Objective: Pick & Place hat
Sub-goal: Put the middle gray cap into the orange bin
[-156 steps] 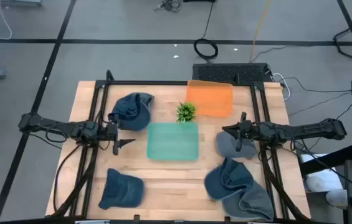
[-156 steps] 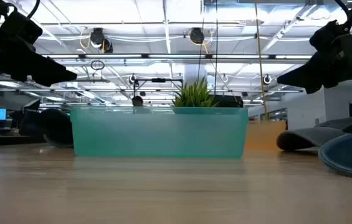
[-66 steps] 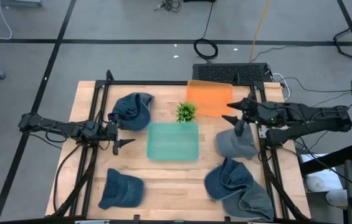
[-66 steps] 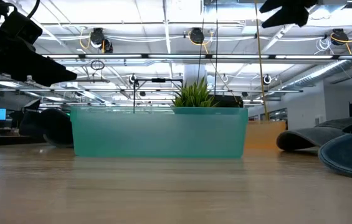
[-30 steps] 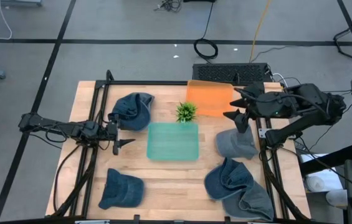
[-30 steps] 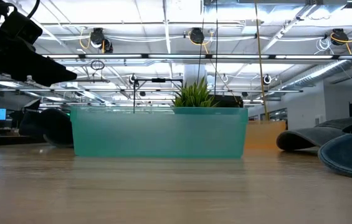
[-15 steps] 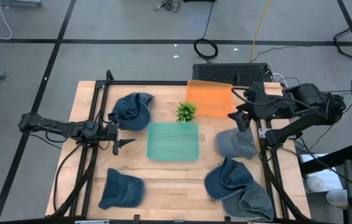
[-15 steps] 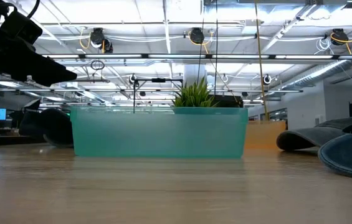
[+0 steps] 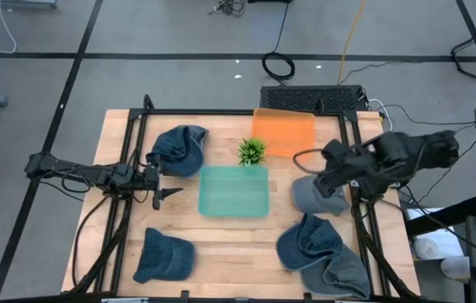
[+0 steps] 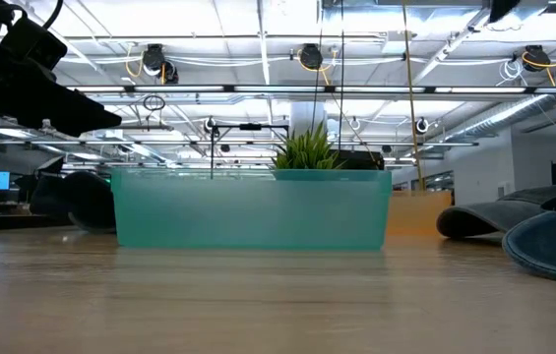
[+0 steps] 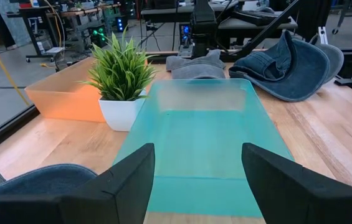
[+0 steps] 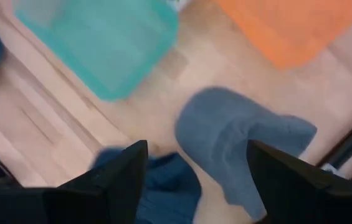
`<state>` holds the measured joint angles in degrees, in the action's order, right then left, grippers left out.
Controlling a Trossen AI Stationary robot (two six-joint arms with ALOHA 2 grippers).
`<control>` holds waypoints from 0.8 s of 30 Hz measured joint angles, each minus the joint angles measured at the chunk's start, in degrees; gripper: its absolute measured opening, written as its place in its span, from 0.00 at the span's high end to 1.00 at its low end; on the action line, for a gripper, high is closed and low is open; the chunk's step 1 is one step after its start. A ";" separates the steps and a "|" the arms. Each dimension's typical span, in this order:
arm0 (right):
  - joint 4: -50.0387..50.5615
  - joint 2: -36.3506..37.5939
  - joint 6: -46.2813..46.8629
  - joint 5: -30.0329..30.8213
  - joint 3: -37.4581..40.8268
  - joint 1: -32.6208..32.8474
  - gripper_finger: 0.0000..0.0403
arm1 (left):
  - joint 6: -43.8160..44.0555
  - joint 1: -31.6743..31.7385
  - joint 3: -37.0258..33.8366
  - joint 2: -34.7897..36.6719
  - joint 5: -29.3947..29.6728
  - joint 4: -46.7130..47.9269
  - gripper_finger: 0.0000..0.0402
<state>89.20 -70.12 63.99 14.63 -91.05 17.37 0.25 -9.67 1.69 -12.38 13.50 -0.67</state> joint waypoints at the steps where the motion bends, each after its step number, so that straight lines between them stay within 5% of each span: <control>1: -0.20 0.16 0.02 -0.42 1.43 0.54 0.35 | 0.00 0.02 -0.02 0.02 -0.02 -0.01 0.38; 10: -0.93 2.00 7.29 -4.19 13.00 4.68 0.35 | 0.00 -0.01 0.00 0.02 0.00 -0.02 0.38; 24: -6.70 1.96 1.35 -7.45 26.16 9.11 0.35 | 0.00 -0.01 0.00 0.02 0.00 -0.01 0.38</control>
<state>82.51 -68.16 65.34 7.18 -64.89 26.48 0.25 -9.67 1.69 -12.36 13.50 -0.69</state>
